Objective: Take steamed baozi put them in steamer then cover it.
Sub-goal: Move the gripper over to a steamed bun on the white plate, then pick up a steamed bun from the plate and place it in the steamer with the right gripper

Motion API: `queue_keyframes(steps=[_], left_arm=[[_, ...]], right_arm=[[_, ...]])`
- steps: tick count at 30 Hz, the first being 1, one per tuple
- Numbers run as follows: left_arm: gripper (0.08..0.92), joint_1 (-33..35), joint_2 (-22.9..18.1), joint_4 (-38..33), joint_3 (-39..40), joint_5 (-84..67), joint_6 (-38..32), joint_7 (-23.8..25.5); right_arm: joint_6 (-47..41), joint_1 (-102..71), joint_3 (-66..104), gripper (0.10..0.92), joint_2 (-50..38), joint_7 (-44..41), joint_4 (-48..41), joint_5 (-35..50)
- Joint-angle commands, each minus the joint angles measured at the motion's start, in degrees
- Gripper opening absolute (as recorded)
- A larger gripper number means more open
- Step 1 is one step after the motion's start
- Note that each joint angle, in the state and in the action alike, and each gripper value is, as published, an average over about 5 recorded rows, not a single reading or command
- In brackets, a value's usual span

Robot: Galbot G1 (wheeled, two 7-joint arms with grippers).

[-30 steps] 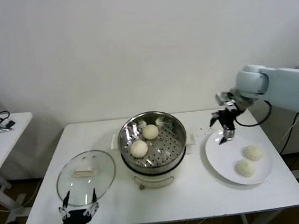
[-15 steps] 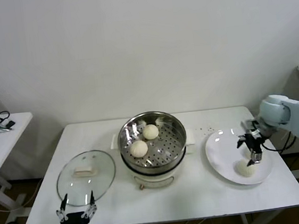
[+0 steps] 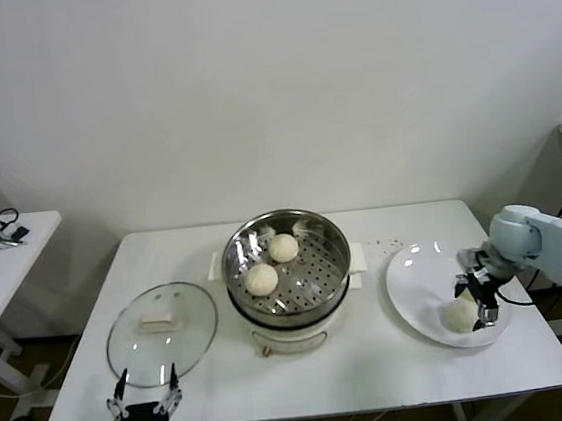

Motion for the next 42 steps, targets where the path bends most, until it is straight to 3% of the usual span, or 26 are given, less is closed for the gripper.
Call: queue_keyframes(steps=[1, 25, 32, 42], left_arm=[[0.823, 0.5, 0.1, 0.3, -0.1, 0.2, -0.3, 0.0], [0.823, 1.3, -0.3, 0.7, 0.3, 1.1, -1.6, 0.0], [0.823, 1.7, -0.4, 0.6, 0.5, 1.2, -2.9, 0.7], [0.823, 2.4, -0.3, 0.2, 0.4, 1.5, -3.2, 0.8]], right_arm=[[0.2, -2.8, 1.9, 0.823, 0.9, 0.2, -1.4, -1.7], [3.5, 3.6, -1.5, 0.682, 1.9, -0.4, -1.2, -2.0], [15.3, 20.6, -12.4, 0.677, 5.8, -3.4, 1.3, -1.0], [31.7, 39.9, -21.0, 0.670, 19.2, -4.2, 2.6, -2.9]])
